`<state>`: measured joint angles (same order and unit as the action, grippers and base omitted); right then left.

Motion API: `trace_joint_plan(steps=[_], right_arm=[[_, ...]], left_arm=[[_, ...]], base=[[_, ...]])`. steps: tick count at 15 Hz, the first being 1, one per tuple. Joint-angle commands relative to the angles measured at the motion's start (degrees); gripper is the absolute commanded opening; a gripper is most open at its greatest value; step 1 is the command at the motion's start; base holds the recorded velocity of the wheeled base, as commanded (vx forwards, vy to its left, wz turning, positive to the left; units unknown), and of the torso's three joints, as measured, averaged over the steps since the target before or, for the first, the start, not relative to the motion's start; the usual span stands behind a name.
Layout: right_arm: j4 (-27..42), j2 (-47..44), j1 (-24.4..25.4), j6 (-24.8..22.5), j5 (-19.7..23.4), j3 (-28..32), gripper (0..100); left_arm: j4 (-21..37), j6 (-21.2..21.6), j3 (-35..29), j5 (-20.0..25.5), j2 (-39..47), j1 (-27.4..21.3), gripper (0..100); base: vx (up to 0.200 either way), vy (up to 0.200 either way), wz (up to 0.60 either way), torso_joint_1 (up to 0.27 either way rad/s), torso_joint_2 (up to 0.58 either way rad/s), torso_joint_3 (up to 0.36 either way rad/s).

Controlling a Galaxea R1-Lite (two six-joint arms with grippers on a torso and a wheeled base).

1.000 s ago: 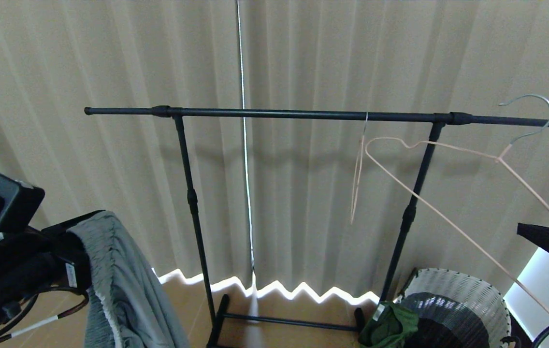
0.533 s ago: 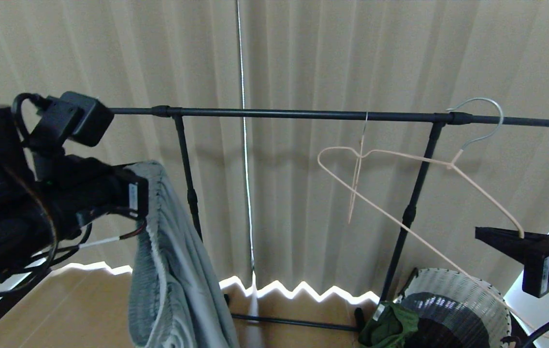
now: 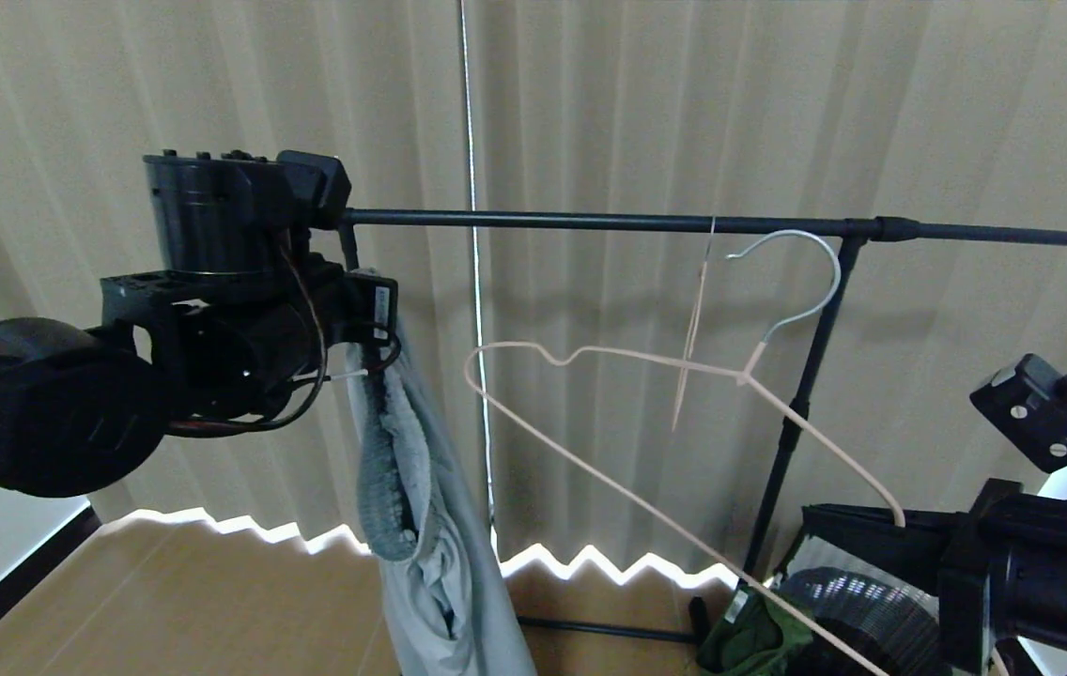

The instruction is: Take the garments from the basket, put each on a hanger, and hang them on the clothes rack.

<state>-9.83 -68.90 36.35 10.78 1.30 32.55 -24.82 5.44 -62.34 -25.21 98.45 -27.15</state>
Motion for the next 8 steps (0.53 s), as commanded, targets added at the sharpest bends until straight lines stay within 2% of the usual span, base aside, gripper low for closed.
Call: trace_joint_plan(steps=[1, 8], right_arm=[[0.1, -0.4, 2.8, 0.0, 0.0, 0.8, 0], [0.1, -4.5, 6.3, 0.0, -0.1, 3.0, 0]], left_arm=[[-0.1, -0.1, -1.0, -0.3, 2.8, -1.1, 0], [0.0, 0.5, -2.0, -1.8, 3.6, -1.8, 0]], base=[[0.000, 0.000, 0.00, 0.000, 0.00, 0.000], [0.000, 0.000, 0.00, 0.000, 0.00, 0.000]])
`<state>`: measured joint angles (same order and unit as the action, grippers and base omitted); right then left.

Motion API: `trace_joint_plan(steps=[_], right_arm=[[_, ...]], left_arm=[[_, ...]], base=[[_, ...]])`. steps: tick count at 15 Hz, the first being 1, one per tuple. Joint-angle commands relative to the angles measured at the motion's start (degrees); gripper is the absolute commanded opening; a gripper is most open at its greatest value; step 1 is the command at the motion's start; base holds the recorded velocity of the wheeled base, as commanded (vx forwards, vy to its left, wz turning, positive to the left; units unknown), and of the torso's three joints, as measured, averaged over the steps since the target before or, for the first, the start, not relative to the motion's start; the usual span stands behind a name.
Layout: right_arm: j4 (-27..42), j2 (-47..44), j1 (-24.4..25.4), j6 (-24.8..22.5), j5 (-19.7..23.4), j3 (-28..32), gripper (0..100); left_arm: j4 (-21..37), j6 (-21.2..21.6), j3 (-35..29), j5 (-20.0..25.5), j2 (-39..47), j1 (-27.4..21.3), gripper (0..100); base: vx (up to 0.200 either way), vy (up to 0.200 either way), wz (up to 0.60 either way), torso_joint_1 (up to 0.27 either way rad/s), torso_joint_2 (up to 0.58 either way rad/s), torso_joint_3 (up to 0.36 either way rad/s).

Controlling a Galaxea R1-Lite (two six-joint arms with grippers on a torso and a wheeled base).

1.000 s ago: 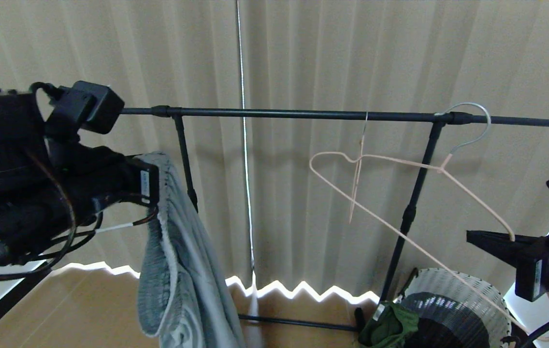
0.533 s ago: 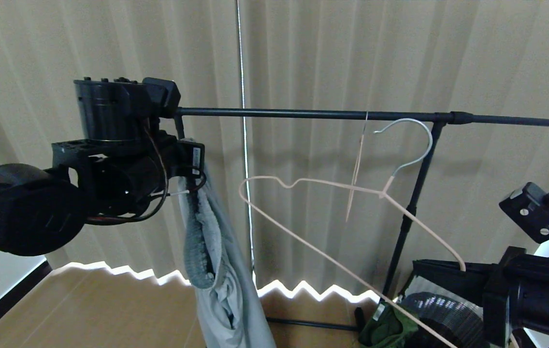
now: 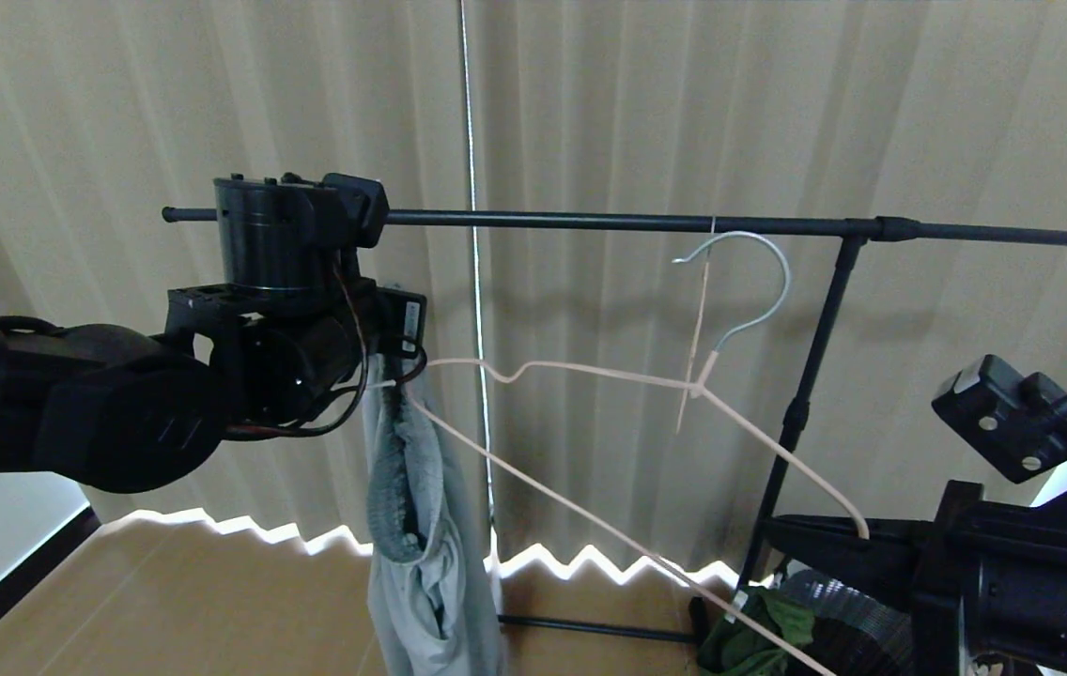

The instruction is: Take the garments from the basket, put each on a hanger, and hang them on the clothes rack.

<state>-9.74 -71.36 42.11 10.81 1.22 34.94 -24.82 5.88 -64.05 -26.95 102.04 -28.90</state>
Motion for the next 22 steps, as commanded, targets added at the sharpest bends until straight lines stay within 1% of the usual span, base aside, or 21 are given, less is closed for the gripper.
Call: trace_joint_plan(steps=[1, 4, 5, 6, 7, 8, 9, 11, 16, 17, 19, 20, 22], right_arm=[[0.0, -3.8, 0.5, 0.0, -0.1, 1.6, 0], [-0.2, -9.2, 0.3, 0.3, -1.9, 4.6, 0], [-0.3, -11.3, 0.3, 1.7, -3.8, 6.2, 0], [-0.3, -12.2, 0.3, 2.8, -4.6, 6.9, 0], [-0.3, -14.3, 0.3, 6.1, -6.8, 8.9, 0], [-0.5, -15.4, 0.3, 7.7, -8.2, 10.1, 0], [-0.6, -15.9, 0.4, 8.5, -8.3, 10.8, 0], [-0.7, -16.0, 1.7, 9.8, -8.3, 11.0, 0], [0.2, -15.9, 6.7, 13.7, -9.1, 10.7, 0], [0.2, -16.0, 7.0, 14.0, -9.9, 10.5, 0], [0.9, -16.5, 7.2, 14.0, -13.1, 10.5, 0], [1.1, -16.9, 7.1, 14.0, -15.5, 10.6, 0], [0.8, -17.6, 6.8, 14.0, -17.6, 11.1, 0]], left_arm=[[0.0, 0.1, -0.4, -0.1, 0.0, -0.1, 0], [0.0, 1.2, -0.4, -0.2, -0.3, 0.0, 0], [0.1, 2.1, -0.6, -0.9, -0.3, 0.1, 0], [0.2, 2.4, -0.7, -1.2, -0.3, 0.3, 0], [1.7, 3.1, -1.2, -1.4, -0.3, 0.4, 0], [3.5, 3.2, -2.0, -1.6, -0.3, 0.4, 0], [5.0, 3.1, -2.7, -1.6, -0.3, 0.4, 0], [7.6, 3.1, -4.4, -1.6, 0.0, 0.3, 0], [9.2, 2.9, -8.2, -1.6, 1.6, 0.5, 0], [9.5, 2.9, -8.3, -1.6, 1.6, 0.5, 0], [9.7, 2.9, -8.3, -1.6, 1.6, 0.7, 0], [9.8, 2.9, -8.2, -1.7, 1.6, 1.1, 0], [10.3, 3.1, -7.8, -3.5, 1.6, 1.3, 0]], base=[[0.000, 0.000, 0.00, 0.000, 0.00, 0.000], [0.000, 0.000, 0.00, 0.000, 0.00, 0.000], [0.000, 0.000, 0.00, 0.000, 0.00, 0.000], [0.000, 0.000, 0.00, 0.000, 0.00, 0.000], [0.000, 0.000, 0.00, 0.000, 0.00, 0.000], [0.000, 0.000, 0.00, 0.000, 0.00, 0.000], [0.000, 0.000, 0.00, 0.000, 0.00, 0.000], [0.000, 0.000, 0.00, 0.000, 0.00, 0.000], [0.000, 0.000, 0.00, 0.000, 0.00, 0.000], [0.000, 0.000, 0.00, 0.000, 0.00, 0.000], [0.000, 0.000, 0.00, 0.000, 0.00, 0.000], [0.000, 0.000, 0.00, 0.000, 0.00, 0.000], [0.000, 0.000, 0.00, 0.000, 0.00, 0.000]])
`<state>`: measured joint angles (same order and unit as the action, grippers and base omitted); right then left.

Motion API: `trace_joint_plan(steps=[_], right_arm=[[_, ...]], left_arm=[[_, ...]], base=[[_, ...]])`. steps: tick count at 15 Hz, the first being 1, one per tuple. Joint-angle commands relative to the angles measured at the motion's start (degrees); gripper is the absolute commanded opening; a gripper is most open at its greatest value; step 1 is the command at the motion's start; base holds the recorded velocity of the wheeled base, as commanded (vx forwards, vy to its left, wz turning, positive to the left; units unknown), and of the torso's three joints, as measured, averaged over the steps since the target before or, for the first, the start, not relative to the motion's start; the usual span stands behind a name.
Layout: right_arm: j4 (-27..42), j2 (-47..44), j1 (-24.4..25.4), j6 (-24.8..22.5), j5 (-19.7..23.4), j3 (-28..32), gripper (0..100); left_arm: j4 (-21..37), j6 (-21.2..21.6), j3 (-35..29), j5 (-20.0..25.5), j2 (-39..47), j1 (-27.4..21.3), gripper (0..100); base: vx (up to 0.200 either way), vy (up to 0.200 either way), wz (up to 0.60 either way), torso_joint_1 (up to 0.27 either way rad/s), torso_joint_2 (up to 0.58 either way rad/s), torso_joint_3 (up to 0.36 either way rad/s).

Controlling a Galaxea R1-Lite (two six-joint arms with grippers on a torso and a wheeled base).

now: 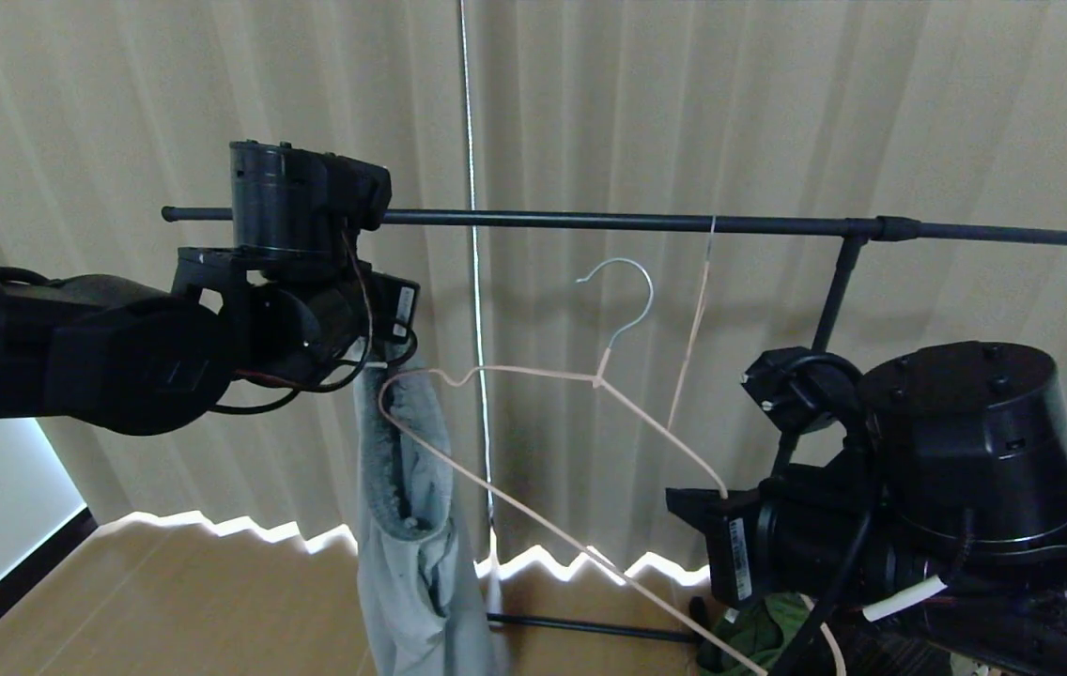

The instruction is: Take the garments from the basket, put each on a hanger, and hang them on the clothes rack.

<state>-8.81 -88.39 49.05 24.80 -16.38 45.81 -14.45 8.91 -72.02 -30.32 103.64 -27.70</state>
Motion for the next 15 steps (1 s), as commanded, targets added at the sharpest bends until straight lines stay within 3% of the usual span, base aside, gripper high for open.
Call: trace_joint_plan(steps=[1, 5, 15], right_arm=[[-0.2, -1.0, -0.8, 0.0, -1.2, 0.9, 0], [-0.8, -3.9, -2.0, 0.3, -3.3, 4.9, 0], [-3.3, -5.9, 2.4, 0.8, -3.1, 6.0, 0]], left_arm=[[1.4, 0.0, 0.2, -0.7, -0.3, 0.1, 0], [6.9, -0.4, 0.6, -0.7, -3.0, -0.6, 0], [7.3, -4.0, -1.6, -0.7, -3.4, -4.6, 0]], base=[[0.000, 0.000, 0.00, 0.000, 0.00, 0.000], [0.000, 0.000, 0.00, 0.000, 0.00, 0.000], [0.000, 0.000, 0.00, 0.000, 0.00, 0.000]])
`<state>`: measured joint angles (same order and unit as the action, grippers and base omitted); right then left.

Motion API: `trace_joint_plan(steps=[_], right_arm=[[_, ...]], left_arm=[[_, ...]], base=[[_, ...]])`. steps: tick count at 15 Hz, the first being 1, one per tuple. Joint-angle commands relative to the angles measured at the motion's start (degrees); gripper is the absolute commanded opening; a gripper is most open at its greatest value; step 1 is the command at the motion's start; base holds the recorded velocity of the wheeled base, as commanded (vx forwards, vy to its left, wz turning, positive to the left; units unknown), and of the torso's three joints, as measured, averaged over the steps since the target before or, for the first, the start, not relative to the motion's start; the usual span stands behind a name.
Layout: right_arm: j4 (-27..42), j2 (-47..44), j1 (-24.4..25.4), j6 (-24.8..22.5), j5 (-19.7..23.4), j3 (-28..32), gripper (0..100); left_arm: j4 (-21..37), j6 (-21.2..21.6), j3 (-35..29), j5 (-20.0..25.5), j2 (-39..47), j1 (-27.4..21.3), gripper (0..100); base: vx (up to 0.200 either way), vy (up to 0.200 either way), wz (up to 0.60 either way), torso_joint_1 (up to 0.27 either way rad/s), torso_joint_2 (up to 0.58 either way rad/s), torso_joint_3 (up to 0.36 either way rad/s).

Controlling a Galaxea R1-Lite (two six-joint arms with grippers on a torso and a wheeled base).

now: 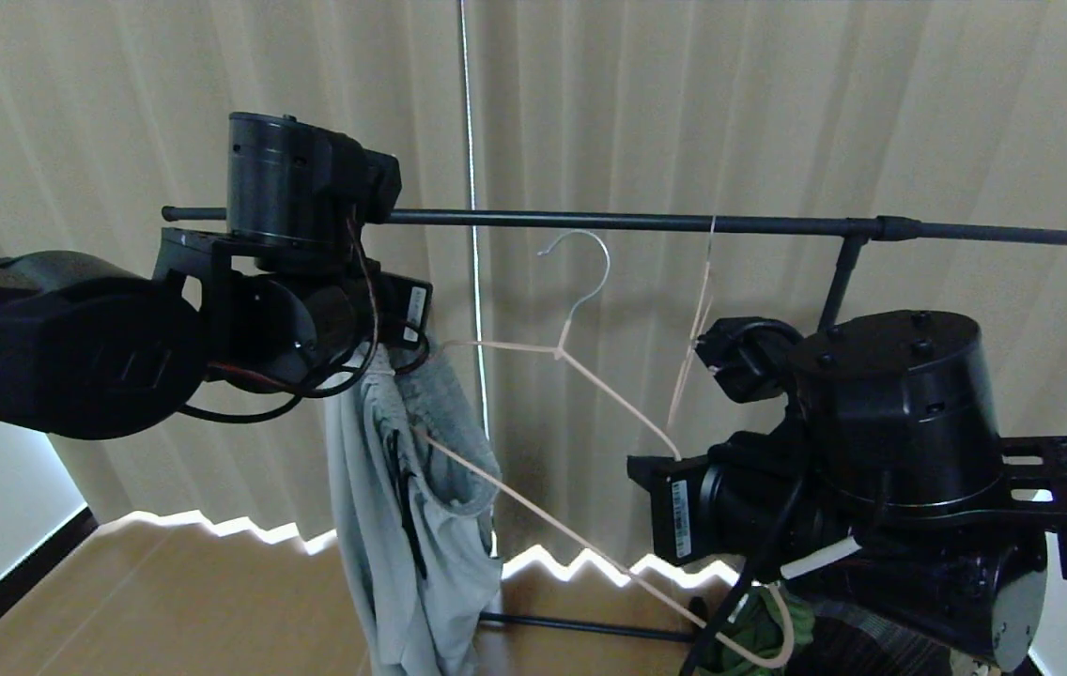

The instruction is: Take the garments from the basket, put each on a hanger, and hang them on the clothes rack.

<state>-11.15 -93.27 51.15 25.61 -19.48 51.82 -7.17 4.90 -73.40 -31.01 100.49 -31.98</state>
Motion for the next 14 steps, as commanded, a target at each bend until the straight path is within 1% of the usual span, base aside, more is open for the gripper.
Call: trace_joint_plan(steps=[1, 3, 5, 11, 14], right_arm=[[-3.0, -1.9, 0.3, -0.1, -0.2, -0.1, 0], [-5.5, -3.3, 0.2, -0.3, -0.2, 0.1, 0], [-5.6, -4.2, 0.2, -0.2, -0.1, 0.2, 0], [-5.7, -5.0, 0.2, -0.1, 0.1, 0.6, 0], [-5.7, -4.8, 0.0, 0.0, 0.1, 0.4, 0]], left_arm=[[0.0, -0.1, -0.1, 0.0, -0.2, -0.4, 0], [0.0, -0.3, -0.1, 0.0, -0.3, -0.6, 0], [0.0, -0.4, -0.1, 0.0, -0.8, -2.1, 0], [-0.1, -1.9, -0.7, 0.0, -2.0, -9.9, 0], [0.0, -2.0, -0.4, 0.0, -3.4, -12.1, 0]], base=[[0.000, 0.000, 0.00, 0.000, 0.00, 0.000], [0.000, 0.000, 0.00, 0.000, 0.00, 0.000], [0.000, 0.000, 0.00, 0.000, 0.00, 0.000], [0.000, 0.000, 0.00, 0.000, 0.00, 0.000], [0.000, 0.000, 0.00, 0.000, 0.00, 0.000]])
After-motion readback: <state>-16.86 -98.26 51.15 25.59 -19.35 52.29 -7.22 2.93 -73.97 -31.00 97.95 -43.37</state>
